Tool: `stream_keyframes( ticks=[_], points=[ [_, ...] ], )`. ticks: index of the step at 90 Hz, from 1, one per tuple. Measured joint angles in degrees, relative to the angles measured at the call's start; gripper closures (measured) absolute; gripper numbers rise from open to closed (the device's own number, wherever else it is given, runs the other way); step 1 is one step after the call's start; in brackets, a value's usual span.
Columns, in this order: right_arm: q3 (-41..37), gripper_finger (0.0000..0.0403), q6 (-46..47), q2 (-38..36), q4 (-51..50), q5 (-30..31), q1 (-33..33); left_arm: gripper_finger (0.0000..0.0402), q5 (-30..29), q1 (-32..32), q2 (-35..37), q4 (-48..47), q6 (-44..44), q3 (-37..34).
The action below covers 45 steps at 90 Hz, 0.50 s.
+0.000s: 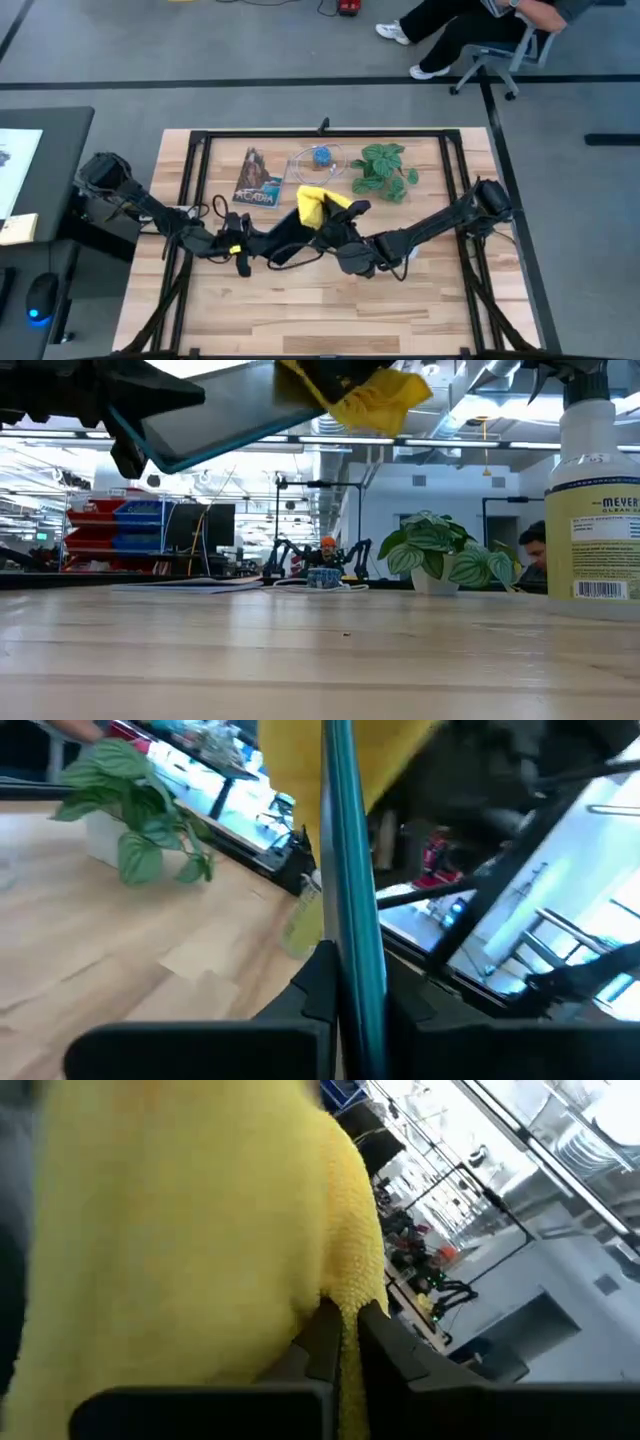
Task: Clean tablet
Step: Wipe the front of the tablet using microfiber towel
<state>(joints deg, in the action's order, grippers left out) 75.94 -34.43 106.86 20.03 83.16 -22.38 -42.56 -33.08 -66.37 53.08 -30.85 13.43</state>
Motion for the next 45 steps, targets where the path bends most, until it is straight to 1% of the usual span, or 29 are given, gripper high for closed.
stream_keyframes(
  ticks=[17, 27, 33, 45],
  points=[
    [1.6, 0.0397, -0.8, -0.9, 0.3, -0.4, -2.1, 0.0392, -2.9, 0.0, 0.0, -1.9, -0.2, 0.0],
    [3.4, 0.0397, -1.0, -0.9, 0.3, -1.3, -2.8, 0.0392, -5.3, 0.1, 0.0, -5.1, -1.2, 0.0],
    [4.1, 0.0397, 0.5, -0.8, 0.4, -4.5, -3.0, 0.0392, -6.8, 0.1, 0.0, -6.8, -2.6, 0.0],
    [4.2, 0.0397, 7.7, -0.7, -0.1, -15.8, -1.9, 0.0392, -7.2, 0.1, 0.0, -7.2, -3.4, -0.1]
  ],
)
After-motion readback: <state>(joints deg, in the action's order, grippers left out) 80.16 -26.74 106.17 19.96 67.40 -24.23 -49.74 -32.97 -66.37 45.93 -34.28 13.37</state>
